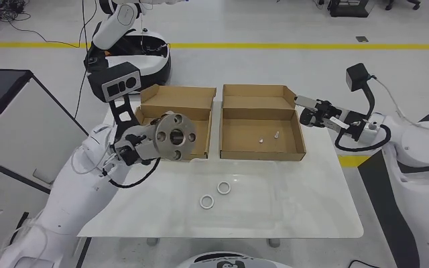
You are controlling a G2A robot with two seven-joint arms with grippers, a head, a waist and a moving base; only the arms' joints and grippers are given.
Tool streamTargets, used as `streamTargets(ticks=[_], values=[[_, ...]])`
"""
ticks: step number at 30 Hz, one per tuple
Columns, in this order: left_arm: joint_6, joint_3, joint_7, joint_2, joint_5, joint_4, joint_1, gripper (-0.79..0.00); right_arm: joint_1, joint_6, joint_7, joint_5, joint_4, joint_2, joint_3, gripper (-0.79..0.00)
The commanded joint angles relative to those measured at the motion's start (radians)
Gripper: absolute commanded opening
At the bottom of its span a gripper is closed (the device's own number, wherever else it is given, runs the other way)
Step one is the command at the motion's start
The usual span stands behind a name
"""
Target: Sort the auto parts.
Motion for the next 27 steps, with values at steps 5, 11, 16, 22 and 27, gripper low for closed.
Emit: streamTargets(ticks=[5, 11, 16, 22, 27], values=[[-0.009, 0.005, 0.009, -0.002, -0.053, 0.003, -0.002, -0.785, 0.000, 0.000, 0.000, 0.000, 0.000, 0.000, 0.000, 0.000], [-0.003, -0.009, 0.003, -0.007, -0.115, 0.000, -0.007, -0.785, 0.000, 0.000, 0.000, 0.000, 0.000, 0.000, 0.000, 0.000], [0.000, -0.012, 0.000, -0.009, -0.132, -0.003, -0.007, -0.785, 0.000, 0.000, 0.000, 0.000, 0.000, 0.000, 0.000, 0.000], [0.000, -0.012, 0.000, -0.009, -0.132, -0.003, -0.007, -0.785, 0.000, 0.000, 0.000, 0.000, 0.000, 0.000, 0.000, 0.000], [0.000, -0.012, 0.000, -0.009, -0.132, -0.003, -0.007, -0.785, 0.000, 0.000, 0.000, 0.000, 0.000, 0.000, 0.000, 0.000]])
